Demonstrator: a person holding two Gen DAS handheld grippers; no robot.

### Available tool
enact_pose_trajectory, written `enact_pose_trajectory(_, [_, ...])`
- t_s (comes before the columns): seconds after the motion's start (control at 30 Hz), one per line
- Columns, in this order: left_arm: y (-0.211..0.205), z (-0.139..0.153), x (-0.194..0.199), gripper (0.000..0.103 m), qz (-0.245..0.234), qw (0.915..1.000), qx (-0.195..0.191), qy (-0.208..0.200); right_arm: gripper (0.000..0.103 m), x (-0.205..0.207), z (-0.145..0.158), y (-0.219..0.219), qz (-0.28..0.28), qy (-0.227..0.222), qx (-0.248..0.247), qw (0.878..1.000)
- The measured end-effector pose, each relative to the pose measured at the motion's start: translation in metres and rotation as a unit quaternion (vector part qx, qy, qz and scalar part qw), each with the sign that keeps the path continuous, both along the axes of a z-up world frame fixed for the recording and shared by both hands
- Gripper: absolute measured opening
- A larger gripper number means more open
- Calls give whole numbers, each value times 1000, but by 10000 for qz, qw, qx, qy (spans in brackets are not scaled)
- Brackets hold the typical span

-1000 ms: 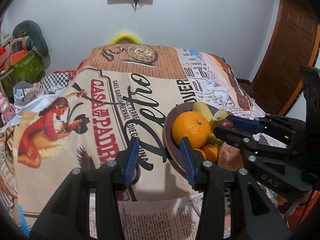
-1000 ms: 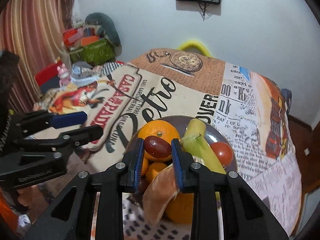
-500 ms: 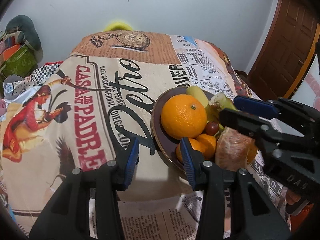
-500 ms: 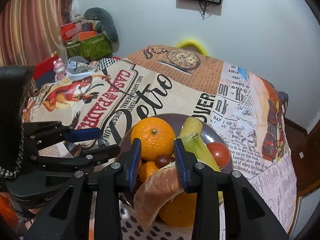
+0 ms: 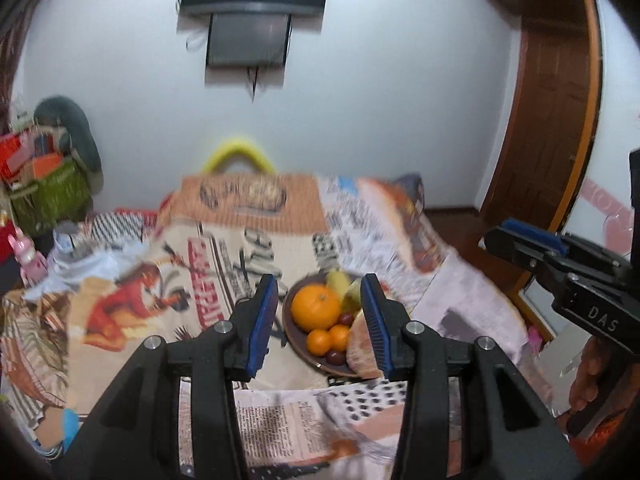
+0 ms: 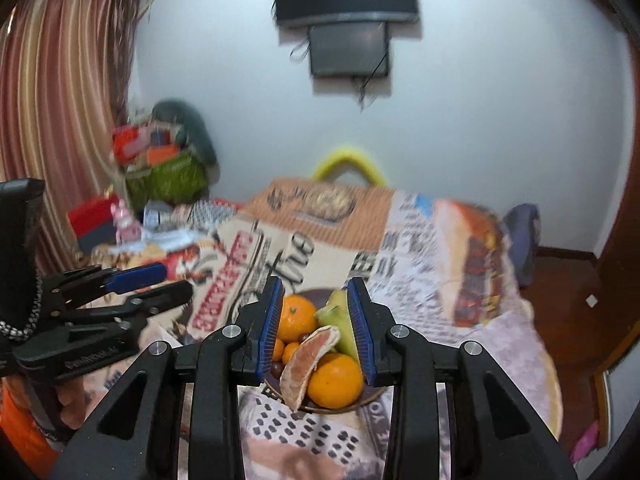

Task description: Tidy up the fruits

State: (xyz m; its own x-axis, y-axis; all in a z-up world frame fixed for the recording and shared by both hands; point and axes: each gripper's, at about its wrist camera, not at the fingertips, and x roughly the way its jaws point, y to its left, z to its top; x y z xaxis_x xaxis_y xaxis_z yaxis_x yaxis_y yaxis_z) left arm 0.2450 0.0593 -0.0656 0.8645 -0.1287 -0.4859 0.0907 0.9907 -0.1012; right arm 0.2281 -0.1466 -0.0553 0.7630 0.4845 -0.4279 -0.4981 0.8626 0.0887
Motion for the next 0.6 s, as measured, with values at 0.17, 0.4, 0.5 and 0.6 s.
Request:
enact_pose_trajectory(0.17, [-14, 49, -59, 43, -45, 9980, 58, -620, 31, -53, 37, -25, -187, -470, 332, 9982])
enact_pose_trajectory(0.4, [-34, 89, -130, 55, 5, 9913, 236, -1296, 42, -110, 65, -45, -321, -1020, 667, 9920])
enact_pose_trajectory(0.5, [-39, 96, -150, 64, 37, 9888, 262, -1468, 53, -121, 69, -48, -332, -1133, 751, 9902])
enact_pose_trajectory(0.6, [-43, 99, -162, 73, 101, 9868, 332, -1583, 67, -133, 70, -50, -408, -1284, 774, 9879])
